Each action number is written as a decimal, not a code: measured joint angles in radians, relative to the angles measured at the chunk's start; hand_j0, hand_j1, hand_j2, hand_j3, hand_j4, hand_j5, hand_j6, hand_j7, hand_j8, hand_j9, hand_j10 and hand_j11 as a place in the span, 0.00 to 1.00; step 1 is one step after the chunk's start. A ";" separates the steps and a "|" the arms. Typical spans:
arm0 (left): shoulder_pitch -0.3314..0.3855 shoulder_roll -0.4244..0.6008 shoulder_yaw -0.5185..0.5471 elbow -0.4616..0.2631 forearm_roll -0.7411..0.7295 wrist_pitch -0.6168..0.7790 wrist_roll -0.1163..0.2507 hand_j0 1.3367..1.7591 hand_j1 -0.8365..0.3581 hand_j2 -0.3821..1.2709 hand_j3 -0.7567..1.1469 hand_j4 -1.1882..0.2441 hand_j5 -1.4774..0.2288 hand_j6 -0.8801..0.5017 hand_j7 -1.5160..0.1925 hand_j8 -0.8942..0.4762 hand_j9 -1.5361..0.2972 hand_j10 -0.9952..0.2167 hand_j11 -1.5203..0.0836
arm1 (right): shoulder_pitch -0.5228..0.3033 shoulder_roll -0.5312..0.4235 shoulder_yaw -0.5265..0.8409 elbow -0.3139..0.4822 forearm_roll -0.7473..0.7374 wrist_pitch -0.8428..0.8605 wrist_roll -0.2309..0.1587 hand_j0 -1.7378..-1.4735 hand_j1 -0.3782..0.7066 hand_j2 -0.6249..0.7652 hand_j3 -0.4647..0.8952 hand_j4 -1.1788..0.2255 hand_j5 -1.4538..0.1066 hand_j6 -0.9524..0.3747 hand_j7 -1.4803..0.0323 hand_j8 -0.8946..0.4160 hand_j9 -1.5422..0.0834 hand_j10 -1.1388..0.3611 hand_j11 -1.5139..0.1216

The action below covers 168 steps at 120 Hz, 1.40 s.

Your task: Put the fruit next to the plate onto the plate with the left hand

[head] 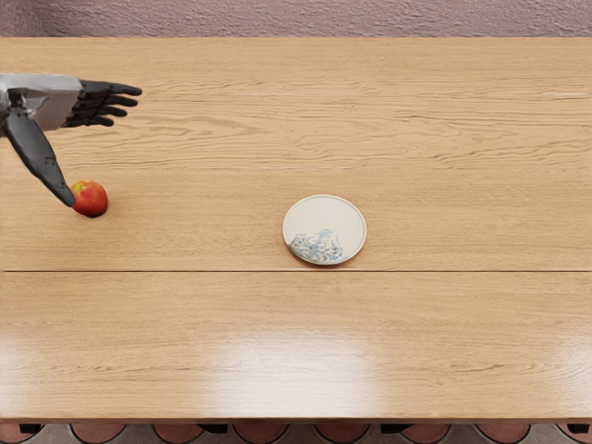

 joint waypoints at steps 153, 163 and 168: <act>0.082 -0.117 -0.030 -0.326 0.704 0.243 0.496 0.76 0.98 0.23 0.40 0.82 0.86 0.62 0.88 0.64 0.83 0.81 0.94 | 0.006 0.000 0.002 0.000 -0.001 0.000 0.000 0.30 0.05 0.45 0.34 0.83 0.92 0.71 0.96 0.67 0.94 0.75 0.91; 0.082 -0.117 -0.006 -0.315 0.732 0.280 0.496 0.76 0.97 0.24 0.40 0.81 0.84 0.61 0.87 0.63 0.82 0.79 0.93 | 0.003 0.000 0.002 -0.001 -0.001 0.000 0.000 0.30 0.05 0.45 0.34 0.83 0.92 0.71 0.96 0.67 0.94 0.75 0.91; 0.084 -0.118 0.006 -0.311 0.741 0.290 0.496 0.76 0.96 0.24 0.40 0.80 0.84 0.60 0.86 0.62 0.81 0.78 0.92 | 0.003 0.000 0.002 -0.001 -0.001 0.000 0.000 0.30 0.05 0.45 0.34 0.83 0.92 0.71 0.96 0.67 0.94 0.75 0.91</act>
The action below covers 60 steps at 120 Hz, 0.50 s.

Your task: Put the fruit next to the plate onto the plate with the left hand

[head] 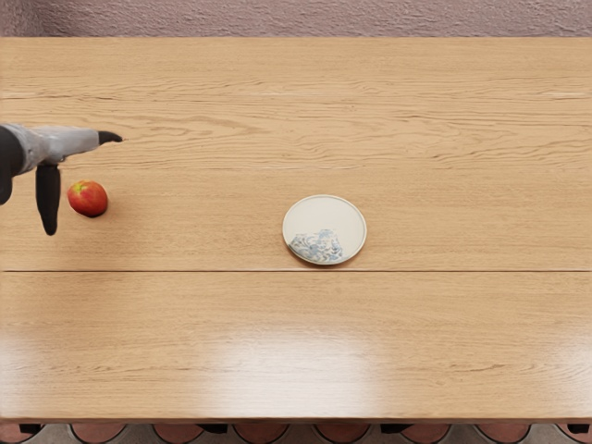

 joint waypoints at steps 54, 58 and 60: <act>0.039 -0.080 0.076 0.061 0.080 0.093 0.000 0.76 0.91 0.24 0.40 0.77 0.80 0.57 0.83 0.59 0.78 0.75 0.88 | -0.001 0.000 0.000 0.000 0.000 0.000 0.000 0.30 0.05 0.45 0.34 0.83 0.92 0.71 0.96 0.67 0.94 0.75 0.91; 0.040 -0.084 0.078 0.071 0.082 0.095 0.000 0.76 0.91 0.24 0.40 0.77 0.80 0.57 0.83 0.59 0.78 0.75 0.88 | -0.001 0.000 0.000 0.000 0.000 0.000 0.000 0.30 0.05 0.45 0.34 0.83 0.92 0.71 0.96 0.67 0.94 0.75 0.91; 0.040 -0.087 0.078 0.077 0.084 0.096 0.000 0.76 0.91 0.24 0.40 0.77 0.80 0.57 0.83 0.59 0.78 0.75 0.88 | -0.001 0.000 0.000 0.000 0.000 0.000 0.000 0.30 0.05 0.45 0.34 0.83 0.92 0.71 0.96 0.67 0.94 0.75 0.91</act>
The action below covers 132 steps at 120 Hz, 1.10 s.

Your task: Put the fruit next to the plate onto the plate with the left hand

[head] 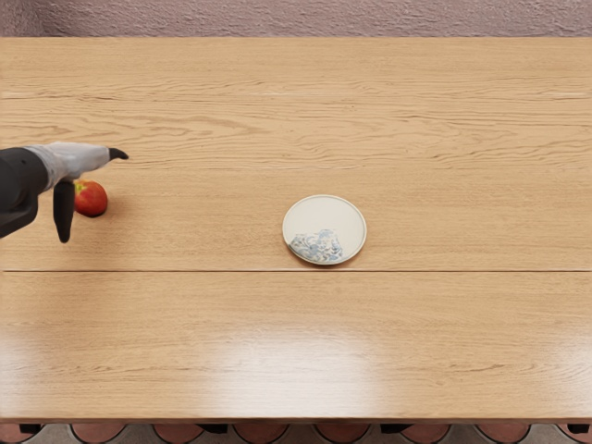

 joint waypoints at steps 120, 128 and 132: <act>0.026 -0.104 0.023 0.176 0.039 0.076 0.000 0.76 0.70 0.27 0.40 0.62 0.64 0.42 0.66 0.43 0.63 0.57 0.71 | -0.001 0.000 -0.003 0.003 -0.001 0.000 0.000 0.30 0.05 0.45 0.34 0.83 0.92 0.71 0.96 0.67 0.94 0.75 0.91; 0.026 -0.104 0.024 0.188 0.039 0.078 0.000 0.76 0.69 0.27 0.40 0.61 0.64 0.41 0.66 0.43 0.62 0.57 0.70 | -0.001 0.000 -0.003 0.003 -0.001 0.000 0.000 0.30 0.05 0.45 0.34 0.83 0.92 0.71 0.96 0.67 0.94 0.75 0.91; 0.025 -0.107 0.024 0.199 0.039 0.079 0.000 0.76 0.69 0.27 0.40 0.61 0.63 0.41 0.66 0.43 0.62 0.57 0.70 | -0.001 0.000 -0.003 0.003 -0.001 0.000 0.000 0.30 0.05 0.45 0.34 0.83 0.92 0.71 0.96 0.67 0.94 0.75 0.91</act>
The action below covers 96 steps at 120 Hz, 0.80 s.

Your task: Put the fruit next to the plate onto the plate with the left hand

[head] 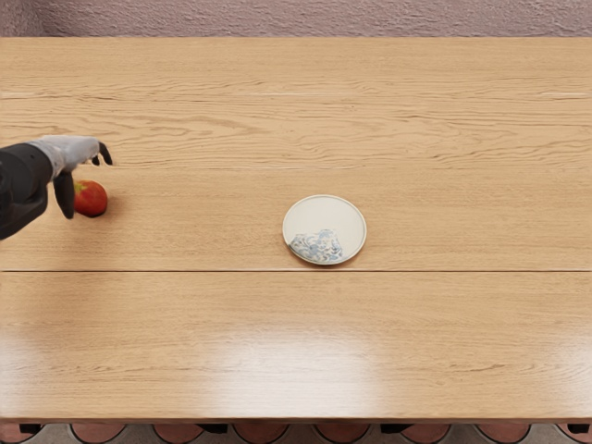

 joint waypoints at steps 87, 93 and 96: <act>0.050 -0.103 0.050 0.140 0.039 0.094 0.000 0.76 0.69 0.27 0.40 0.61 0.63 0.41 0.65 0.42 0.62 0.56 0.70 | 0.000 0.000 0.000 0.000 0.000 0.000 0.000 0.30 0.05 0.45 0.34 0.83 0.92 0.71 0.96 0.67 0.94 0.75 0.91; 0.050 -0.103 0.052 0.141 0.040 0.098 0.000 0.76 0.68 0.27 0.40 0.61 0.63 0.41 0.65 0.42 0.62 0.56 0.70 | 0.000 0.000 0.000 0.000 0.000 0.000 0.000 0.30 0.05 0.45 0.34 0.83 0.92 0.71 0.96 0.67 0.94 0.75 0.91; 0.050 -0.103 0.052 0.141 0.041 0.099 0.000 0.76 0.68 0.27 0.40 0.61 0.63 0.41 0.65 0.42 0.62 0.56 0.70 | 0.000 0.000 0.000 0.000 0.000 0.000 0.000 0.30 0.05 0.45 0.34 0.83 0.92 0.71 0.96 0.67 0.94 0.75 0.91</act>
